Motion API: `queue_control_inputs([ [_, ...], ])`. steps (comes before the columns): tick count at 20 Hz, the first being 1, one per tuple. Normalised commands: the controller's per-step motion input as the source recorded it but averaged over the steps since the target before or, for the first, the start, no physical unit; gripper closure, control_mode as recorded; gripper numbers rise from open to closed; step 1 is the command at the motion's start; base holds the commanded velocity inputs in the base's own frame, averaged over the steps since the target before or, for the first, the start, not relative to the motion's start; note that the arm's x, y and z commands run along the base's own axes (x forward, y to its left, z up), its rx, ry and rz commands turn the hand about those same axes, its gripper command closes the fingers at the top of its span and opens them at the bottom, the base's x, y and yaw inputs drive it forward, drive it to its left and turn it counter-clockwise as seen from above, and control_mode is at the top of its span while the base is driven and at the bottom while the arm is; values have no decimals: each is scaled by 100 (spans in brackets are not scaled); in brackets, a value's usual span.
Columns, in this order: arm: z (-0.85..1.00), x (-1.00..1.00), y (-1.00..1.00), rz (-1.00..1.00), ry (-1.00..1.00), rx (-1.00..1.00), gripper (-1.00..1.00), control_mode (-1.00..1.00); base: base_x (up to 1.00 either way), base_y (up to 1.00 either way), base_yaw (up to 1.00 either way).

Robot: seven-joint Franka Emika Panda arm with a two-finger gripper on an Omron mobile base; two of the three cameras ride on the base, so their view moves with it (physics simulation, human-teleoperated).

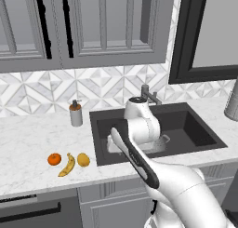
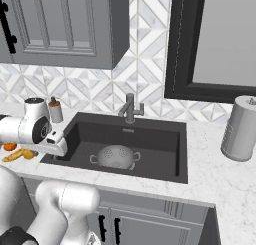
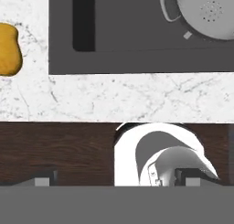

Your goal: Put the colander in the sink, put the orange, banana, mango in the colander, and turn on the sink faucet and pour water over the colander.

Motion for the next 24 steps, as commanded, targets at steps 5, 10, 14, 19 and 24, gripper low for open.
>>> queue_control_inputs([
  [5,0,0,100,7,13,-9,-100,-100,0,0,0],
  [10,0,0,99,8,9,-8,-100,-100,0,0,0],
  [14,-7,0,83,7,2,-8,-100,-100,0,0,0],
  [19,-26,11,41,3,-2,-12,-100,-100,0,0,0],
  [24,-26,27,1,0,-6,-11,-100,-100,0,0,0],
])
